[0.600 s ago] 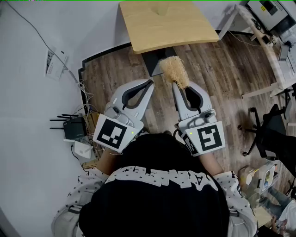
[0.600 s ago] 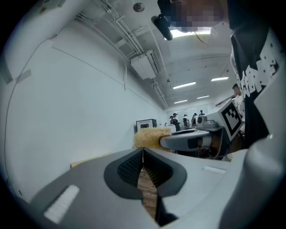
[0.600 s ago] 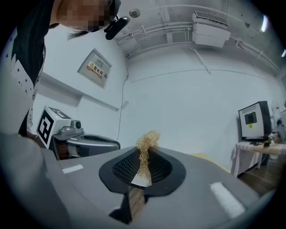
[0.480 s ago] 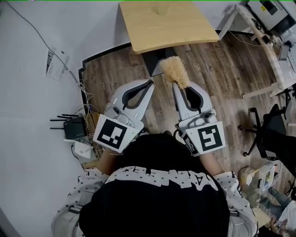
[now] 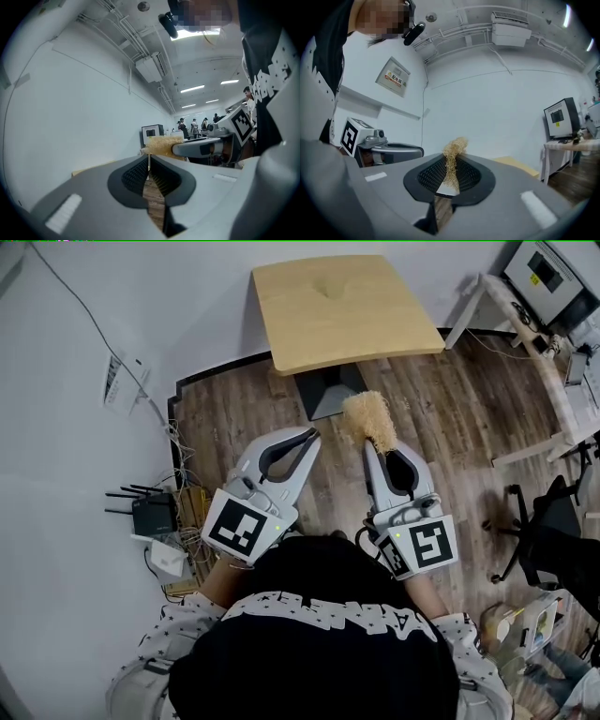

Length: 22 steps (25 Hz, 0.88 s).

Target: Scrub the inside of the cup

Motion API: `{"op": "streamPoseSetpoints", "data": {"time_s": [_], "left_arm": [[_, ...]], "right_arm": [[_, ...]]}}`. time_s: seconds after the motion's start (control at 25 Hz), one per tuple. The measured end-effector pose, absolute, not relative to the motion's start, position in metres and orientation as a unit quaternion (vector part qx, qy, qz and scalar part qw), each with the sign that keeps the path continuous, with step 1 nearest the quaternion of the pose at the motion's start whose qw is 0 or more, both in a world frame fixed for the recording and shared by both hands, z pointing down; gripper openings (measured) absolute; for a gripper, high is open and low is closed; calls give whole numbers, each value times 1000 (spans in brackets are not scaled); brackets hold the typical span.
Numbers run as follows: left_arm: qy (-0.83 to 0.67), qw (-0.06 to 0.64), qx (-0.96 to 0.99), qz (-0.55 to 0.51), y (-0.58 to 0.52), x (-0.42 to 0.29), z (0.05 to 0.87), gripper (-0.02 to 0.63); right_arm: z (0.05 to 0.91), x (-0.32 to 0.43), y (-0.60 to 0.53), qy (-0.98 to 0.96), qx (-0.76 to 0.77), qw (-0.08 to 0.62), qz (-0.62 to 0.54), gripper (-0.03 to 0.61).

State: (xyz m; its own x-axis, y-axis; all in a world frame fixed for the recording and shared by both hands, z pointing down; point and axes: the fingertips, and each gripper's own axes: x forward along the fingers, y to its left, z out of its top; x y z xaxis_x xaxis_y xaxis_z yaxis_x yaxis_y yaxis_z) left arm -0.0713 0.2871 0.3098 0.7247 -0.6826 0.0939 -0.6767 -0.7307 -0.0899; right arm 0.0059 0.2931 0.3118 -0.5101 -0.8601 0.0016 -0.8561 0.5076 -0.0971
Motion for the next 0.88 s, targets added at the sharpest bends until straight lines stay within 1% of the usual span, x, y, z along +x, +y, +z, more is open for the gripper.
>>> {"op": "streamPoseSetpoints", "data": {"time_s": [0.32,0.6,0.88], "left_arm": [[356,35,-932,-64,286,-26,309,-8],[337,63,-937,-69,296,8,315,-8],[354,28,-932,-79,287,1,324,-8]], "right_arm": [[308,54,300,863,-503,34,-41,61],[319,85,309,859,-508,25,-52,61],[327,94,297,857,-511,31,-59,63]]}}
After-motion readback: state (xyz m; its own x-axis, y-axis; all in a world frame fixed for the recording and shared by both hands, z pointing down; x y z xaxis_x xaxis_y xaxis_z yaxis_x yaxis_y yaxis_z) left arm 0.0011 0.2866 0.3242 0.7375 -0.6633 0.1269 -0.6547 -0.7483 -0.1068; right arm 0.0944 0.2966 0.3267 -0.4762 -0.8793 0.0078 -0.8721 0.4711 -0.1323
